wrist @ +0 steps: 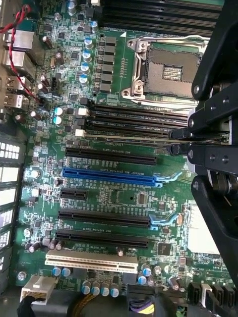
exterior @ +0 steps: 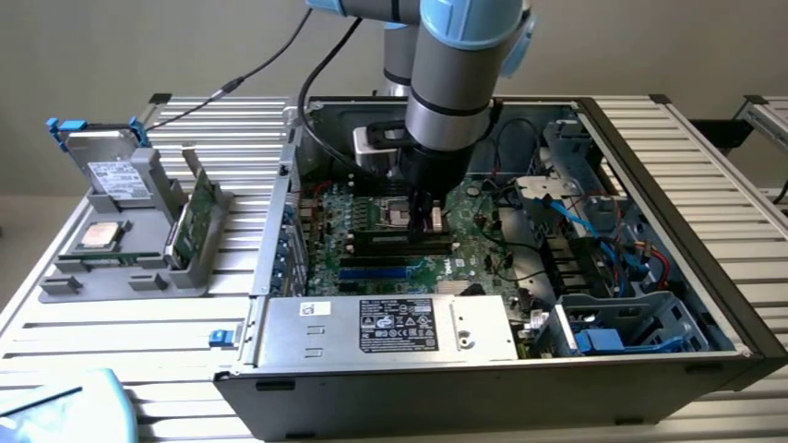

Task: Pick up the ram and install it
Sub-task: 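Insert the ram into the slot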

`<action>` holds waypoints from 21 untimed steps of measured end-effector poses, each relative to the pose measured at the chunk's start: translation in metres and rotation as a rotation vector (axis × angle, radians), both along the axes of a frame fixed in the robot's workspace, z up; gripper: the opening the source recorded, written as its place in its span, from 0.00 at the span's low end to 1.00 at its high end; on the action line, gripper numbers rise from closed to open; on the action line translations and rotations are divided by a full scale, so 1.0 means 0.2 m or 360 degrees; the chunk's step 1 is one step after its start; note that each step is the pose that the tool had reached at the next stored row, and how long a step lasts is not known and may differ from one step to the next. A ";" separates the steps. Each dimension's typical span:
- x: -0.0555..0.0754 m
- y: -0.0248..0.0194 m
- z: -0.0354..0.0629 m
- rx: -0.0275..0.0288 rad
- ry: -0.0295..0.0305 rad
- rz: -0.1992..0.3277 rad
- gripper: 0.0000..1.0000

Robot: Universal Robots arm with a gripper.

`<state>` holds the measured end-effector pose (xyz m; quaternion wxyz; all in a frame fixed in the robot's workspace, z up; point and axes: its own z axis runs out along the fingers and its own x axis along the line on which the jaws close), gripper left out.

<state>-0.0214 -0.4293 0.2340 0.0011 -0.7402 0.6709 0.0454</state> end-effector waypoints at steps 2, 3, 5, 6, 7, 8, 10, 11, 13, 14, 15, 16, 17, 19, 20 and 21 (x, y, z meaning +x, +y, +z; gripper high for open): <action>0.00 0.006 -0.002 -0.00062 0.00002 0.0000 0.14; 0.00 0.010 -0.003 -0.00075 0.00001 -0.0001 0.14; 0.00 0.017 -0.005 -0.00101 0.00001 -0.0001 0.14; 0.00 0.020 -0.007 -0.00115 0.00002 -0.0001 0.14; 0.00 0.022 -0.010 -0.00132 0.00002 -0.0001 0.14; 0.00 0.024 -0.013 -0.00160 0.00003 -0.0001 0.14; 0.00 0.027 -0.017 -0.00206 0.00005 -0.0001 0.14; 0.00 0.028 -0.019 -0.00228 0.00005 -0.0001 0.14; 0.00 0.032 -0.021 -0.00254 0.00007 -0.0001 0.14; 0.00 0.034 -0.023 -0.00258 0.00005 -0.0001 0.14; 0.00 0.037 -0.024 -0.00270 0.00008 -0.0002 0.14; 0.00 0.038 -0.024 -0.00267 0.00006 -0.0001 0.14; 0.00 0.038 -0.024 -0.00271 0.00007 -0.0001 0.14; -0.01 0.041 -0.027 -0.00273 0.00005 -0.0002 0.14; -0.01 0.041 -0.027 -0.00281 0.00008 -0.0002 0.14; -0.02 0.040 -0.027 -0.00284 0.00008 -0.0002 0.14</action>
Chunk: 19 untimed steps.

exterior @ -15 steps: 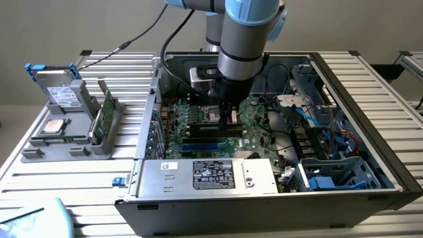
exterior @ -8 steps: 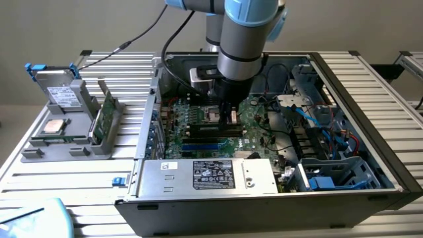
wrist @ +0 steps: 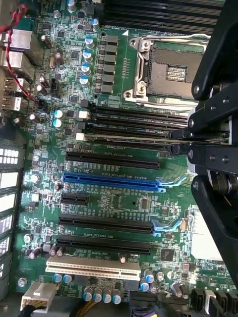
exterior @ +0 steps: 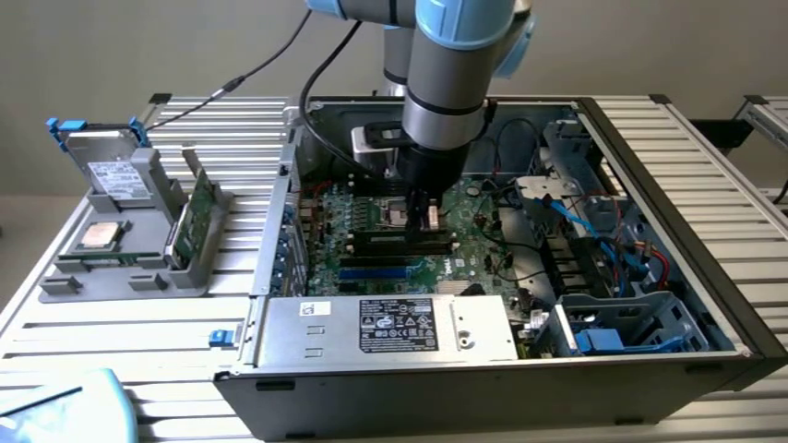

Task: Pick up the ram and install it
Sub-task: 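Insert the ram into the slot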

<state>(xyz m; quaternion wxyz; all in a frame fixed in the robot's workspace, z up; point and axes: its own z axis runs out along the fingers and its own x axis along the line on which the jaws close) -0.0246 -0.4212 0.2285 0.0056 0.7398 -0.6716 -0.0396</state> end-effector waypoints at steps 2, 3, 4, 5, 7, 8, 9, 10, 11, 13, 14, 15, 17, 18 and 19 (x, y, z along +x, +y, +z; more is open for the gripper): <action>-0.01 0.000 -0.001 0.00001 -0.00001 0.0000 0.14; -0.01 0.000 -0.001 0.00002 -0.00001 -0.0001 0.14; -0.01 0.000 -0.001 0.00005 -0.00002 -0.0005 0.14; -0.01 0.001 -0.001 0.00007 -0.00002 -0.0013 0.14; -0.01 0.001 -0.001 0.00005 -0.00003 -0.0039 0.14; -0.01 0.000 -0.001 0.00004 -0.00001 -0.0051 0.14; -0.01 0.000 -0.001 0.00004 -0.00002 -0.0057 0.14; -0.01 0.000 -0.001 0.00005 -0.00002 -0.0057 0.14; -0.01 0.001 -0.001 0.00006 -0.00003 -0.0057 0.14; -0.01 0.000 -0.002 0.00005 -0.00003 -0.0058 0.14; -0.01 0.000 -0.002 0.00003 -0.00002 -0.0058 0.14; -0.01 0.000 -0.002 0.00002 -0.00002 -0.0058 0.14; -0.01 0.000 -0.003 0.00006 -0.00003 -0.0058 0.14; -0.01 0.000 -0.003 0.00007 -0.00003 -0.0058 0.14; -0.01 -0.002 -0.003 0.00007 -0.00003 -0.0058 0.14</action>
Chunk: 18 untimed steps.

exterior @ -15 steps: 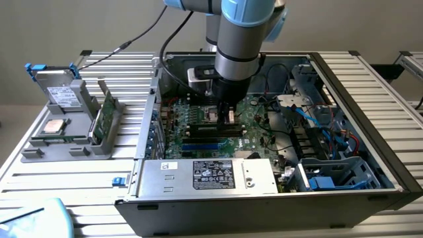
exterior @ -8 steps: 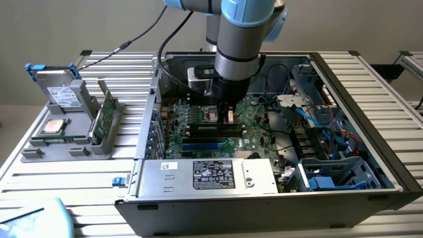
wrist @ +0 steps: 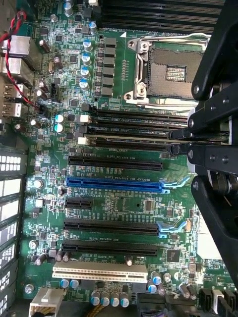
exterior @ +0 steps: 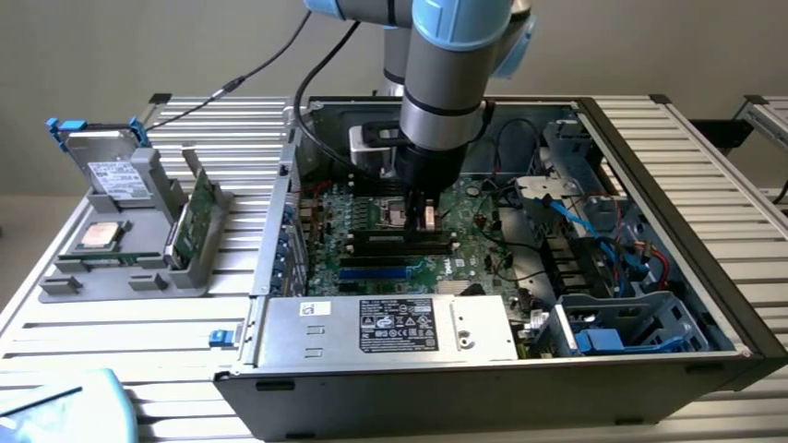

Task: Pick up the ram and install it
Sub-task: 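Insert the ram into the slot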

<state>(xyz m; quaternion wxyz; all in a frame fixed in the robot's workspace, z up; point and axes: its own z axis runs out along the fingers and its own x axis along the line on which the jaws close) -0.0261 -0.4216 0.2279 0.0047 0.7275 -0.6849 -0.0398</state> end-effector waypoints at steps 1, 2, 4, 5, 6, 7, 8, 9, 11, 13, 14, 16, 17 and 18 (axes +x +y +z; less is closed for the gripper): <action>0.00 -0.002 0.000 -0.00001 0.00002 0.0000 0.14; 0.00 -0.003 -0.001 -0.00001 0.00000 0.0000 0.14; 0.00 -0.004 -0.001 -0.00003 0.00001 0.0000 0.14; 0.00 -0.004 -0.001 -0.00003 0.00001 0.0001 0.14; 0.00 -0.004 -0.001 -0.00004 0.00001 0.0004 0.14; 0.00 -0.004 -0.001 -0.00005 0.00001 0.0010 0.14; 0.00 -0.004 -0.001 -0.00006 0.00002 0.0018 0.14; 0.00 -0.004 -0.001 -0.00006 0.00002 0.0034 0.14; 0.00 -0.004 -0.001 -0.00003 0.00001 0.0046 0.14; 0.00 -0.004 -0.002 -0.00003 0.00002 0.0048 0.14; 0.00 -0.004 -0.002 -0.00002 0.00001 0.0048 0.14; 0.00 -0.004 -0.003 -0.00003 0.00001 0.0048 0.14; 0.00 -0.004 -0.003 -0.00003 0.00001 0.0048 0.14; 0.00 -0.004 -0.003 -0.00003 0.00001 0.0048 0.14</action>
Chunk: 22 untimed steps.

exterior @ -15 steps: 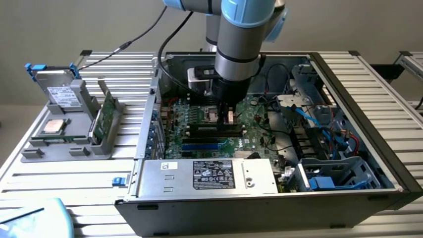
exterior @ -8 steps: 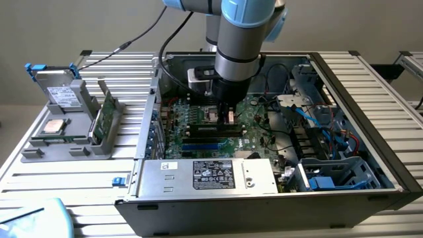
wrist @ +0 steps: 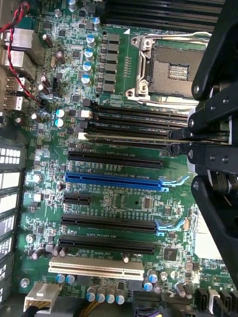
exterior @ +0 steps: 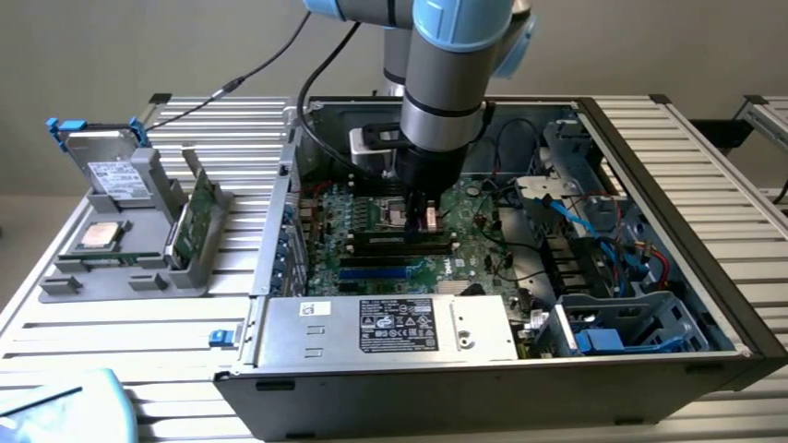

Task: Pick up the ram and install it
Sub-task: 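Insert the ram into the slot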

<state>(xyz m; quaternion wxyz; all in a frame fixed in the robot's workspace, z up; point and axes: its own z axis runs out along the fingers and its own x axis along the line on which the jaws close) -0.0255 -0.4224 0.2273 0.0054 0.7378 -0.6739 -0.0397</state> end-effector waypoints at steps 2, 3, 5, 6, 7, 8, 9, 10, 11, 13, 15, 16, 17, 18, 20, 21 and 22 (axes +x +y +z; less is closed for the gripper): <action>0.00 0.000 0.000 0.00000 0.00001 0.0000 0.14; 0.00 0.000 0.000 0.00000 0.00000 0.0000 0.14; 0.01 0.000 0.000 0.00002 0.00000 -0.0001 0.14; 0.01 0.000 0.000 0.00001 -0.00001 -0.0003 0.14; 0.01 0.000 0.000 0.00001 0.00000 -0.0003 0.14; 0.01 0.000 0.000 0.00002 0.00000 -0.0005 0.14; 0.01 0.000 0.000 0.00002 -0.00001 -0.0009 0.14; 0.01 0.000 0.000 0.00001 0.00000 -0.0012 0.14; 0.01 0.000 0.000 0.00002 -0.00001 -0.0014 0.14; 0.01 0.000 0.000 -0.00001 0.00000 -0.0025 0.14; 0.01 0.000 0.000 0.00000 0.00000 -0.0026 0.14; 0.01 0.000 -0.001 0.00001 0.00000 -0.0027 0.14; 0.01 0.000 -0.001 0.00001 0.00000 -0.0027 0.14; 0.01 0.000 -0.001 -0.00002 0.00000 -0.0027 0.14; 0.01 0.000 -0.004 0.00000 -0.00001 -0.0027 0.14; 0.01 0.000 -0.004 -0.00001 0.00000 -0.0027 0.14; 0.01 0.000 -0.004 -0.00001 0.00001 -0.0027 0.14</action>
